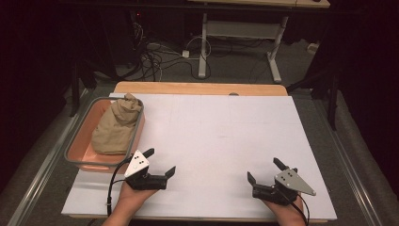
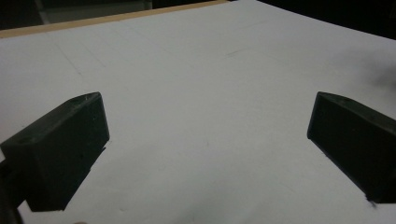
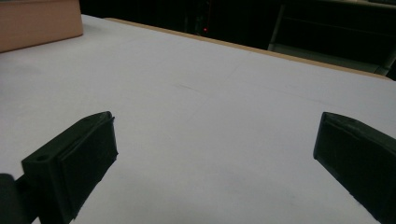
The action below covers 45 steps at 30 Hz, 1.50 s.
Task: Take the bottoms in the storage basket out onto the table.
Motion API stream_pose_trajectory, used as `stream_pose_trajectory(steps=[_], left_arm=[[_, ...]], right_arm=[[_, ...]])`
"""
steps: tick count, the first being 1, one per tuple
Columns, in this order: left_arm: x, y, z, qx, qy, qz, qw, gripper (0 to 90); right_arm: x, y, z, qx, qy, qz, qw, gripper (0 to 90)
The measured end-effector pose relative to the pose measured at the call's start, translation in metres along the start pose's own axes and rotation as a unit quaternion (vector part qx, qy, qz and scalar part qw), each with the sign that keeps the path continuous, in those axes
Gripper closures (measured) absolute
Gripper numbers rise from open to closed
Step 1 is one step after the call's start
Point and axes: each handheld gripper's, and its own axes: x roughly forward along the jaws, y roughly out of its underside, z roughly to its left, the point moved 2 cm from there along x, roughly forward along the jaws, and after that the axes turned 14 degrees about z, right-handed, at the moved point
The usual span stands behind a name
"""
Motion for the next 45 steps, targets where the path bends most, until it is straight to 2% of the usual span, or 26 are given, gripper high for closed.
stream_pose_trajectory(steps=[7, 29, 32, 35, 40, 45], left_arm=[[0.002, -0.001, -0.002, 0.000, 0.010, 0.009, 0.9999, 0.0], [0.002, -0.001, -0.004, -0.007, 0.028, 0.022, 0.9993, 0.0], [0.001, -0.003, -0.003, -0.015, 0.033, 0.031, 0.9989, 0.0], [-0.001, -0.004, -0.003, -0.008, 0.026, 0.036, 0.9990, 0.0], [-0.006, -0.009, -0.006, -0.002, 0.032, 0.046, 0.9984, 0.0], [-0.012, -0.013, -0.010, 0.004, 0.036, 0.043, 0.9984, 0.0]], right_arm=[[-0.003, 0.002, -0.004, 0.004, 0.002, -0.003, 1.0000, 0.2], [-0.003, 0.002, -0.001, -0.001, -0.002, -0.004, 1.0000, 0.2], [-0.003, 0.002, 0.000, -0.002, -0.002, -0.003, 1.0000, 0.2], [-0.002, 0.002, 0.000, -0.002, -0.003, -0.003, 1.0000, 0.2], [-0.002, 0.002, 0.000, -0.001, -0.005, -0.003, 1.0000, 0.2], [-0.002, 0.002, 0.001, -0.005, -0.005, -0.002, 1.0000, 0.2]])
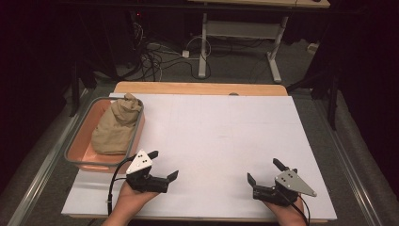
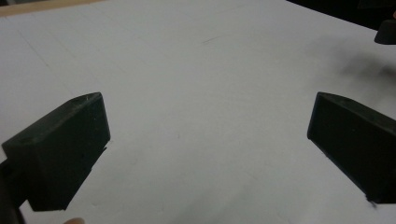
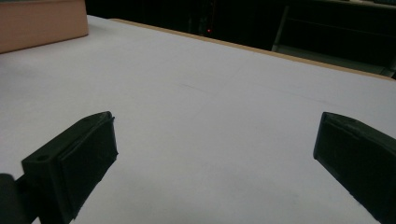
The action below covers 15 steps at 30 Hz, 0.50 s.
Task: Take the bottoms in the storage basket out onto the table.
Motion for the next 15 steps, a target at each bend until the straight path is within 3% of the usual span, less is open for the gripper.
stream_pose_trajectory(steps=[7, 15], left_arm=[[-0.012, -0.006, -0.008, 0.011, -0.002, -0.016, 0.9998, 0.0], [-0.023, -0.009, -0.005, 0.014, -0.005, -0.022, 0.9996, 0.0]], right_arm=[[0.000, 0.000, 0.001, -0.002, -0.003, 0.000, 1.0000, 0.2], [0.000, -0.001, 0.002, -0.003, -0.005, 0.000, 1.0000, 0.2]])
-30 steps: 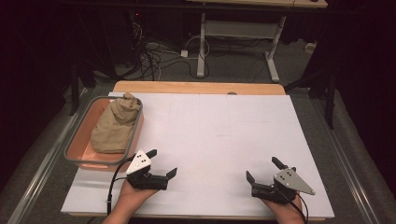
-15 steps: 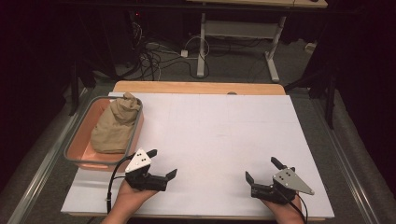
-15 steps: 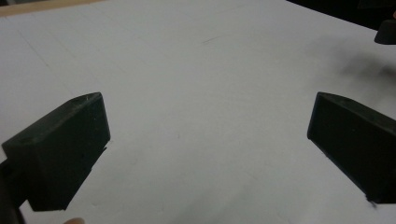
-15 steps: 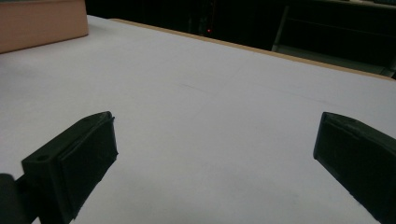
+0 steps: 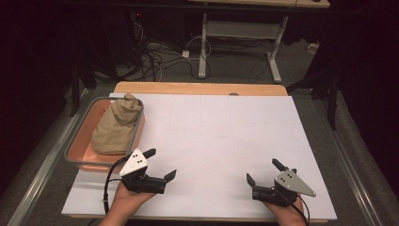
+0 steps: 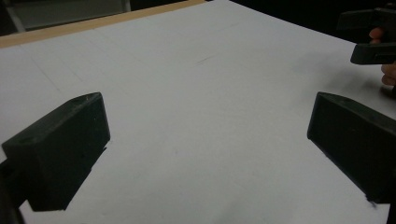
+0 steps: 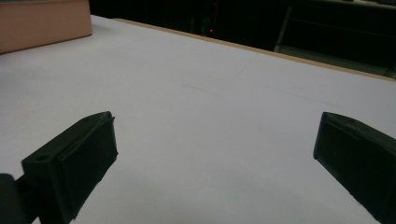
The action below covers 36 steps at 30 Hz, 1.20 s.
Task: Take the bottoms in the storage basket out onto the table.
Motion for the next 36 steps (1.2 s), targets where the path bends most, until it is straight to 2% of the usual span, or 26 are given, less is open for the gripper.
stream_pose_trajectory(steps=[23, 31, 36], left_arm=[[-0.029, 0.001, 0.026, -0.014, -0.029, 0.005, 0.9995, 0.0], [-0.042, 0.004, 0.041, -0.028, -0.046, -0.001, 0.9986, 0.0], [-0.052, 0.009, 0.056, -0.046, -0.058, -0.002, 0.9973, 0.0]], right_arm=[[0.000, 0.000, 0.002, -0.005, -0.003, 0.002, 1.0000, 0.2], [0.001, 0.000, 0.003, -0.006, -0.002, 0.004, 1.0000, 0.2], [0.001, 0.001, 0.003, -0.007, -0.002, 0.006, 1.0000, 0.2]])
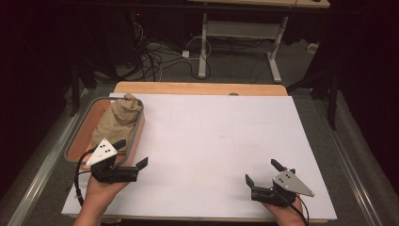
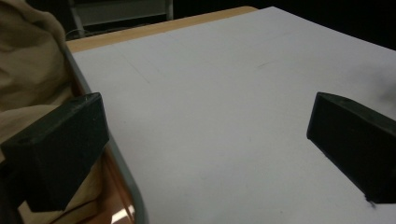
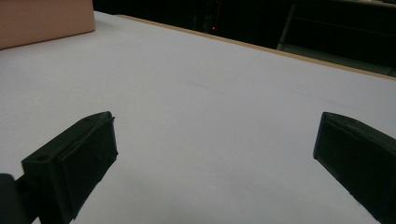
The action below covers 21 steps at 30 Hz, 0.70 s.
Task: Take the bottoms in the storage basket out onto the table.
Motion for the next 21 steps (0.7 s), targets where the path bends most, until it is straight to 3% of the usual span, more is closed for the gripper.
stream_pose_trajectory(steps=[13, 15, 21], left_arm=[[-0.017, 0.012, 0.037, -0.044, -0.023, -0.007, 0.9987, 0.0], [-0.021, 0.016, 0.045, -0.052, -0.036, -0.006, 0.9980, 0.0], [-0.028, 0.022, 0.059, -0.069, -0.047, -0.005, 0.9965, 0.0]], right_arm=[[0.000, 0.000, -0.001, 0.001, -0.001, 0.002, 1.0000, 0.2], [0.000, 0.000, -0.001, 0.003, 0.000, 0.000, 1.0000, 0.2], [0.000, 0.000, -0.003, 0.006, 0.000, -0.001, 1.0000, 0.2]])
